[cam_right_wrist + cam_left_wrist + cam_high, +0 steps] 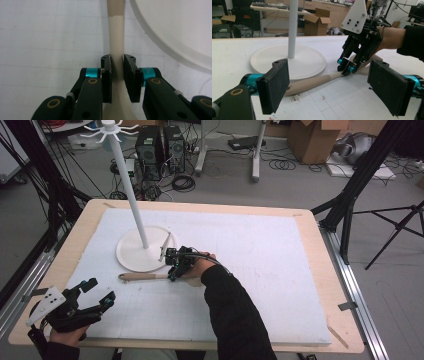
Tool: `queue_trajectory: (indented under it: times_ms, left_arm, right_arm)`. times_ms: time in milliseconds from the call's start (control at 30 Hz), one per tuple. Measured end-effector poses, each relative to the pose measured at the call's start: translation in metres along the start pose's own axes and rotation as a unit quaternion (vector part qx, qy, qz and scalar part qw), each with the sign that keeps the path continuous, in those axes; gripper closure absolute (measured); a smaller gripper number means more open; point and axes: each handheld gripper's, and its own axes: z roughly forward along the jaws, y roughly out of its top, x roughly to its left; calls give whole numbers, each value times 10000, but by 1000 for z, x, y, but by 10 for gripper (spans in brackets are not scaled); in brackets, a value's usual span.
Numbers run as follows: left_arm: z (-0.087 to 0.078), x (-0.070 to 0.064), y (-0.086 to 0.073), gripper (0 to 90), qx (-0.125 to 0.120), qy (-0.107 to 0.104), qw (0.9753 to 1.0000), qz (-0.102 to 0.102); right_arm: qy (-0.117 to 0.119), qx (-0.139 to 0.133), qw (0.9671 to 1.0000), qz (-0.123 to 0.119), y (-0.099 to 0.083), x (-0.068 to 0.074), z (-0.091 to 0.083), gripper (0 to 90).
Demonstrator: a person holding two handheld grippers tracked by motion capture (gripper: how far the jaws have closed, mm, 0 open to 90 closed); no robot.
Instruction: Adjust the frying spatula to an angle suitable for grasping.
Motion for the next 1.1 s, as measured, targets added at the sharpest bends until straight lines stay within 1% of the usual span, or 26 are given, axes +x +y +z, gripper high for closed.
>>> queue_trajectory:
  times_ms: [167, 300, 400, 467, 667, 967, 1100]
  left_arm:
    - [0, 1, 0, 180, 3, 10, 10000, -6]
    - [0, 1, 0, 180, 0, 6, 10000, -7]
    - [0, 0, 0, 180, 2, 3, 10000, -7]
    - [0, 0, 0, 180, 4, 4, 10000, -9]
    - [1, 0, 0, 181, 8, -11, 10000, -13]
    - [2, -1, 0, 181, 20, -18, 10000, 3]
    - [3, -2, 0, 181, 42, -27, 10000, 22]
  right_arm:
    - [145, 47, 9999, -70, -2, 8, -2, 776]
    - [121, 42, 9999, -110, -6, 13, -6, 776]
    - [107, 16, 9999, -42, -13, 16, -11, 776]
    - [125, 12, 9999, -25, -20, 18, -14, 776]
    - [59, 9, 9999, 108, -40, 23, -26, 776]
    - [-83, -79, 9996, 263, -68, 40, -40, 775]
    - [-160, -137, 9988, 452, -84, 46, -46, 775]
